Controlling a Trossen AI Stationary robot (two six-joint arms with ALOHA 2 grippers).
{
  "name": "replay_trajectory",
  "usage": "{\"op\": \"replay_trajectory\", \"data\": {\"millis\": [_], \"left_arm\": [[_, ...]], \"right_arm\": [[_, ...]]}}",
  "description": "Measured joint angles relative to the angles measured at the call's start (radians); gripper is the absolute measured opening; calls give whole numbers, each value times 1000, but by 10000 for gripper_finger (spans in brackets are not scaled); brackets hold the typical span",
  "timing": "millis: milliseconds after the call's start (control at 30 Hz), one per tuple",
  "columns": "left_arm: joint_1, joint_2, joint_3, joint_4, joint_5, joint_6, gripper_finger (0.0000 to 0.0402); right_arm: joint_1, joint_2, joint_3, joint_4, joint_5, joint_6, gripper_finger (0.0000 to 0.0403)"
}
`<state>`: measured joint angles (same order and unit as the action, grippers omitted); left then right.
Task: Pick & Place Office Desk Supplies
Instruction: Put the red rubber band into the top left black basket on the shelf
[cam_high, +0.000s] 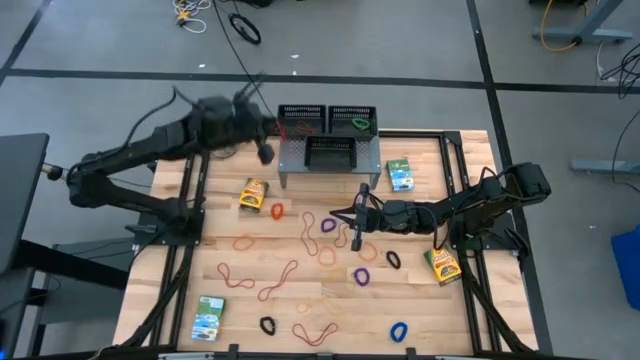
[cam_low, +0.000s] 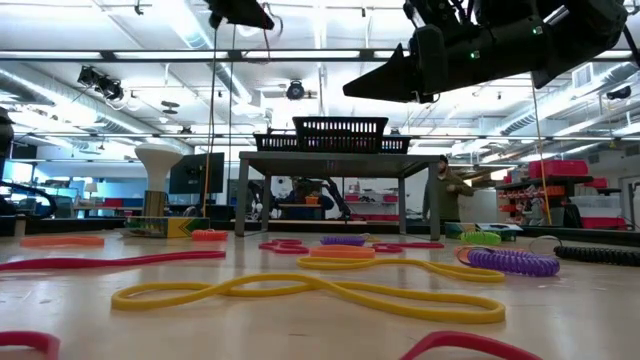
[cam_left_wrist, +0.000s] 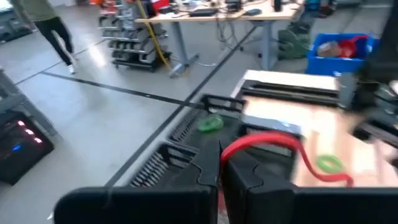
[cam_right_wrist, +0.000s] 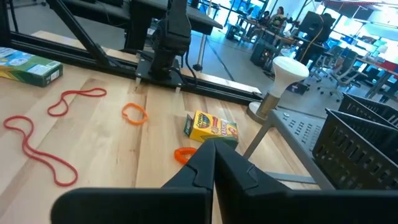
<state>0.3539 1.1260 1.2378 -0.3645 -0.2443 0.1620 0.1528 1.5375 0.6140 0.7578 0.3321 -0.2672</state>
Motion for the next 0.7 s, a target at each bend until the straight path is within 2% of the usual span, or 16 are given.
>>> {"op": "replay_trajectory", "data": {"millis": [200, 333, 500, 700], "left_arm": [[201, 141, 135, -2, 122, 56, 7], [294, 244, 200, -3, 191, 62, 7], [355, 344, 239, 2, 254, 57, 7], [381, 431, 239, 7, 267, 63, 7]], "right_arm": [[0, 0, 0, 0, 0, 0, 5], [0, 0, 0, 0, 0, 0, 11], [0, 0, 0, 0, 0, 0, 7], [0, 0, 0, -2, 1, 0, 6]]}}
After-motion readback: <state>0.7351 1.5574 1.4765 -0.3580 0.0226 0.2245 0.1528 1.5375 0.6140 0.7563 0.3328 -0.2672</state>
